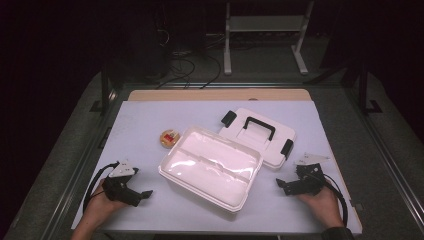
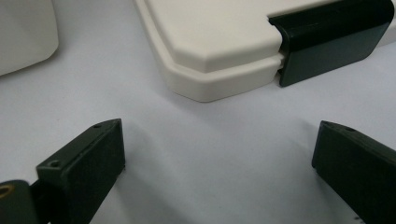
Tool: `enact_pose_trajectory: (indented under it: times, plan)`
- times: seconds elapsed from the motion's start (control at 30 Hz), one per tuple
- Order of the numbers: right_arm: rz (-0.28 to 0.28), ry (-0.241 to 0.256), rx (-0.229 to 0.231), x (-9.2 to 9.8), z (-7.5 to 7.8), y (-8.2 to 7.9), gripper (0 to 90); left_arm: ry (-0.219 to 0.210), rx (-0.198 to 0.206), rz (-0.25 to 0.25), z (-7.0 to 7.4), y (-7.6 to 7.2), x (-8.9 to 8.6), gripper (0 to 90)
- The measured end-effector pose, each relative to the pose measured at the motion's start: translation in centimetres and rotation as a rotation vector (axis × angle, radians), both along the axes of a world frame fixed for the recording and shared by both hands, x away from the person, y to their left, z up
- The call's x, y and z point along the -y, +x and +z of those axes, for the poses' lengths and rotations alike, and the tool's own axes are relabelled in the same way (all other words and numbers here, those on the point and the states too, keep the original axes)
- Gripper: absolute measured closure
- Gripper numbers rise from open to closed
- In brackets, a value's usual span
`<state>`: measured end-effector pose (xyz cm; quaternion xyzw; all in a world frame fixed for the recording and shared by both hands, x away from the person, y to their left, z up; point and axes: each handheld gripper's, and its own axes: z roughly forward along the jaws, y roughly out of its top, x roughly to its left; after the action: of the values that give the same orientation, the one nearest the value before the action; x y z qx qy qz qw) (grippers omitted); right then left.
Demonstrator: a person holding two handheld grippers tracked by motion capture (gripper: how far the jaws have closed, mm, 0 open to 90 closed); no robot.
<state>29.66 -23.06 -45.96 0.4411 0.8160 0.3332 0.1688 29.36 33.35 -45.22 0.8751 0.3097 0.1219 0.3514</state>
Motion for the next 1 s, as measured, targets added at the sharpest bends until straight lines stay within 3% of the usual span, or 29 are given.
enact_pose_trajectory:
  times: [0.03, 0.1, 0.13, 0.23, 0.3, 0.4, 0.43, 0.47, 0.53, 0.57, 0.67, 0.8, 1.0]
  plan:
    - [0.0, 0.0, 0.0, 0.0, 0.0, 0.0, 2.3, -0.005, 0.002, 0.009, 0.0, 0.0, 0.0, 0.0]
    - [-0.001, -0.002, -0.001, 0.0, 0.1, -0.1, 4.4, -0.009, 0.014, 0.009, 0.3, -0.1, -0.3, 13.8]
    - [0.003, -0.007, 0.003, 0.0, 0.2, -0.1, 6.1, -0.008, 0.014, 0.007, 0.5, -0.1, -0.4, 13.8]
    - [-0.038, -0.068, 0.049, 0.0, 1.2, -0.8, 22.5, -0.018, 0.011, 0.011, 1.3, -0.1, -0.5, 32.5]
    - [-0.05, -0.064, 0.059, 0.1, 1.5, -1.0, 26.6, -0.028, 0.018, 0.005, 1.6, -0.2, -0.4, 37.4]
    - [-0.05, -0.017, 0.064, 0.2, 2.2, -1.4, 46.0, -0.062, 0.04, 0.007, 2.7, -0.3, -0.2, 53.4]
    - [-0.029, 0.01, 0.069, 0.0, 2.7, -1.8, 61.1, -0.086, 0.039, 0.009, 3.4, -0.1, -0.1, 64.1]
    - [-0.021, 0.021, 0.067, -0.2, 2.9, -2.0, 67.9, -0.093, 0.039, 0.011, 3.6, 0.0, 0.0, 69.6]
    - [-0.008, 0.047, 0.064, -0.6, 3.3, -2.3, 78.7, -0.106, 0.031, 0.007, 4.1, 0.3, 0.3, 78.7]
    - [-0.008, 0.047, 0.064, -0.6, 3.3, -2.3, 78.7, -0.106, 0.031, 0.007, 4.1, 0.3, 0.3, 83.4]
    - [0.035, 0.088, 0.048, -1.2, 4.0, -3.1, 89.7, -0.113, 0.026, -0.013, 4.8, 0.8, 1.0, 89.7]
    - [0.107, 0.128, 0.026, -2.2, 4.9, -4.3, 89.9, -0.095, 0.027, -0.041, 5.3, 1.5, 2.3, 89.8]
    - [0.197, 0.188, 0.02, -4.2, 5.7, -4.8, 89.9, -0.114, 0.027, -0.064, 5.7, 2.0, 3.4, 89.8]
